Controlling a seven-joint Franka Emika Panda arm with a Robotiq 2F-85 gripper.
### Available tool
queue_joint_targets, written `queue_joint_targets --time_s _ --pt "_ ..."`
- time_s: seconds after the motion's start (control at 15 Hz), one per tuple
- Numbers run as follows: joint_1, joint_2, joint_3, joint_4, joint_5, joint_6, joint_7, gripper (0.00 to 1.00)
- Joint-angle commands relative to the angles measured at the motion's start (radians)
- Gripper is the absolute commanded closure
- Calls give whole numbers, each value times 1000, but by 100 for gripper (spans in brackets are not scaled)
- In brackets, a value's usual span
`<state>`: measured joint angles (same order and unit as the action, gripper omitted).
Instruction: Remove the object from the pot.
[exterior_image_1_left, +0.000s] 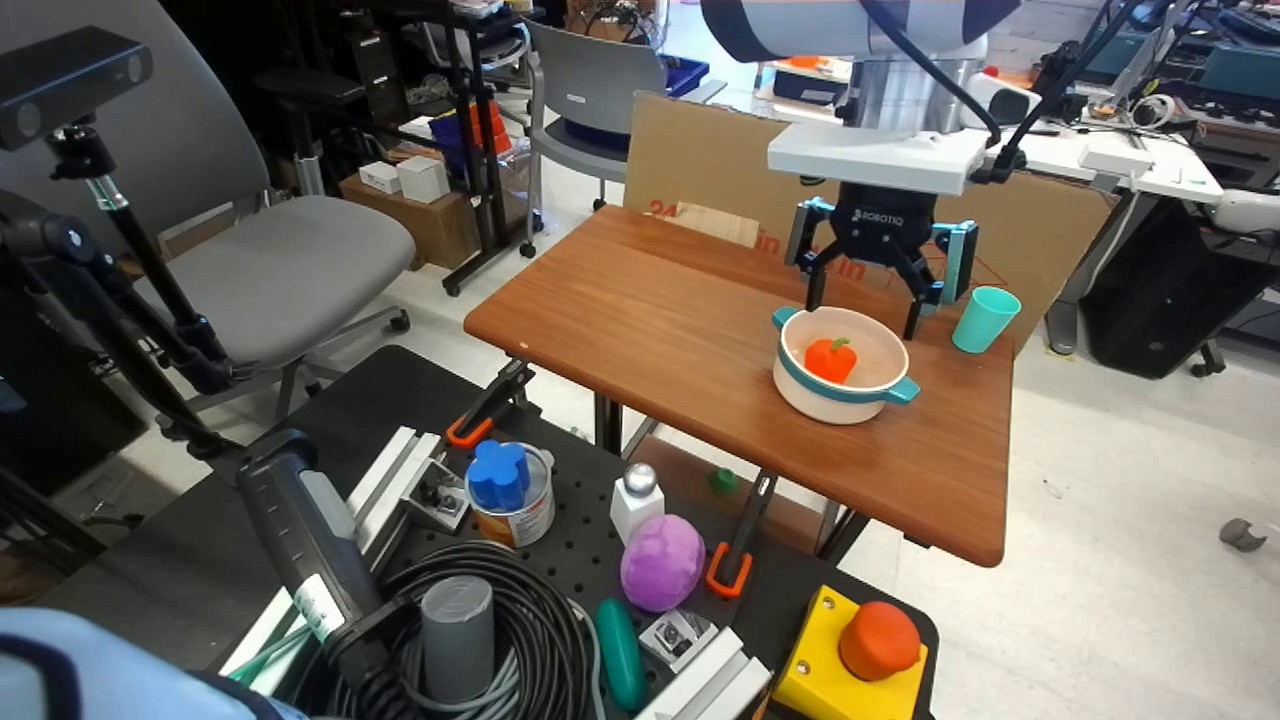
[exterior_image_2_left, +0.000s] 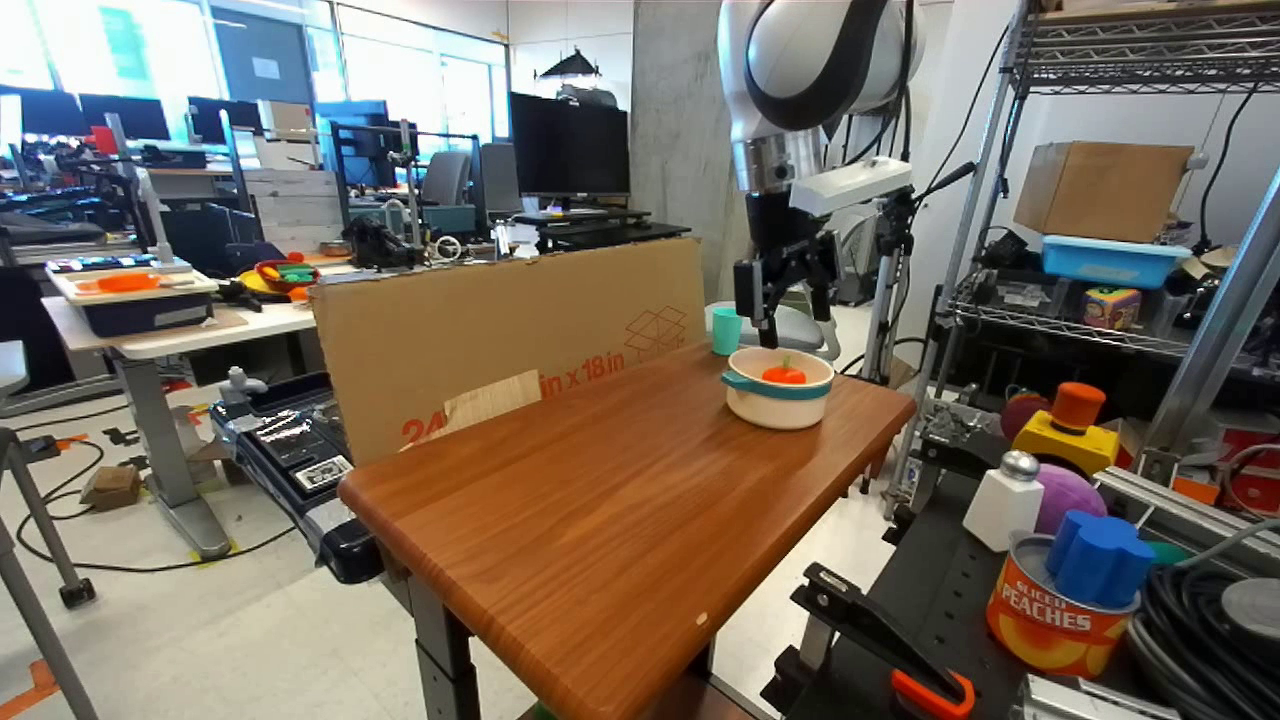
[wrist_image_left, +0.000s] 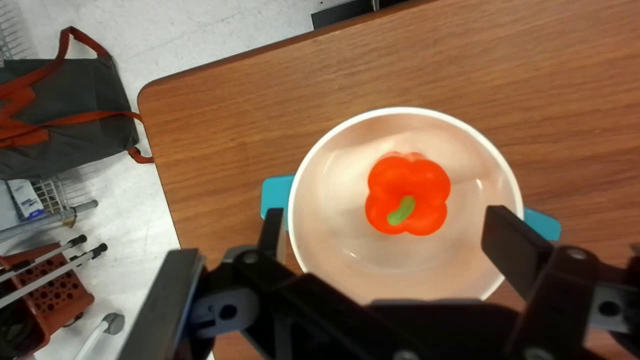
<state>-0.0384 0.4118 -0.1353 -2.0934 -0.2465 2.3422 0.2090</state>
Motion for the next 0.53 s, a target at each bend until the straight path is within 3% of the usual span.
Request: queue_joint_targets --time_s 0.0,0.47 --pt "5 52 2 67 21 -40 -9 0" --pt "12 136 -6 143 13 -72 1 0"
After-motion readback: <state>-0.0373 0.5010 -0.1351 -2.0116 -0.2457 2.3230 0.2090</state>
